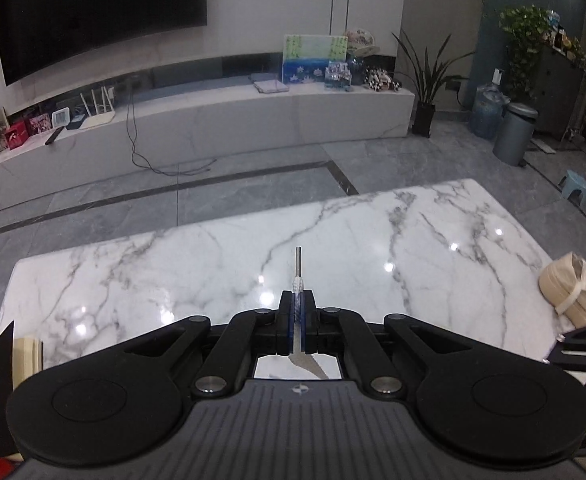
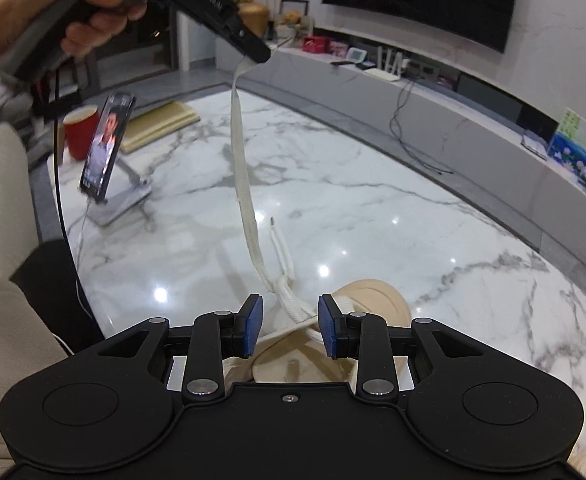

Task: Lace up shoes with both hands

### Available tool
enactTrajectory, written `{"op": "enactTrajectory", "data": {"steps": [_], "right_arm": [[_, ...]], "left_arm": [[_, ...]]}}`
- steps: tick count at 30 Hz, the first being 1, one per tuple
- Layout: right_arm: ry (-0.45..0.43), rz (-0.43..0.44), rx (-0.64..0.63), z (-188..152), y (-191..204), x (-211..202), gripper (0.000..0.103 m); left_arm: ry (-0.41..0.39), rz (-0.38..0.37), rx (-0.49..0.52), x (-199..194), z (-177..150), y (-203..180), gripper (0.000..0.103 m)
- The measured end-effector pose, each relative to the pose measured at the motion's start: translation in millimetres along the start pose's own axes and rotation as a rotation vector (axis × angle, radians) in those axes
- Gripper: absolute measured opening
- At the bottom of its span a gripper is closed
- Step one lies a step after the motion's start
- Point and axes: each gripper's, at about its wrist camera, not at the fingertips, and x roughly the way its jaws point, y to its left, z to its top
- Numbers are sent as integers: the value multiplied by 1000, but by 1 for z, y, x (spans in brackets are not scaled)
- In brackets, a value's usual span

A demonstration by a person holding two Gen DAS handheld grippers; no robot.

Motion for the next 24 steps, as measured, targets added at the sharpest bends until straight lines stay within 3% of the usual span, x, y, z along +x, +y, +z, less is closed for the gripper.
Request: {"op": "enactTrajectory", "data": {"steps": [9,15,19,24], "right_arm": [[69,5,-133,9,12,36,24],[124,15,-195,13,17,62,11],[145,12,-199,13,22,65,3],[131,65,-200,12,29,51,3]], "left_arm": [[14,6,-25,4,-16,-1,2],[13,-12,-9,2,-17,-4,2],[29,-15,-1,7,-21,-5,2],[53,-16,9,15,-26,-6,2]]}}
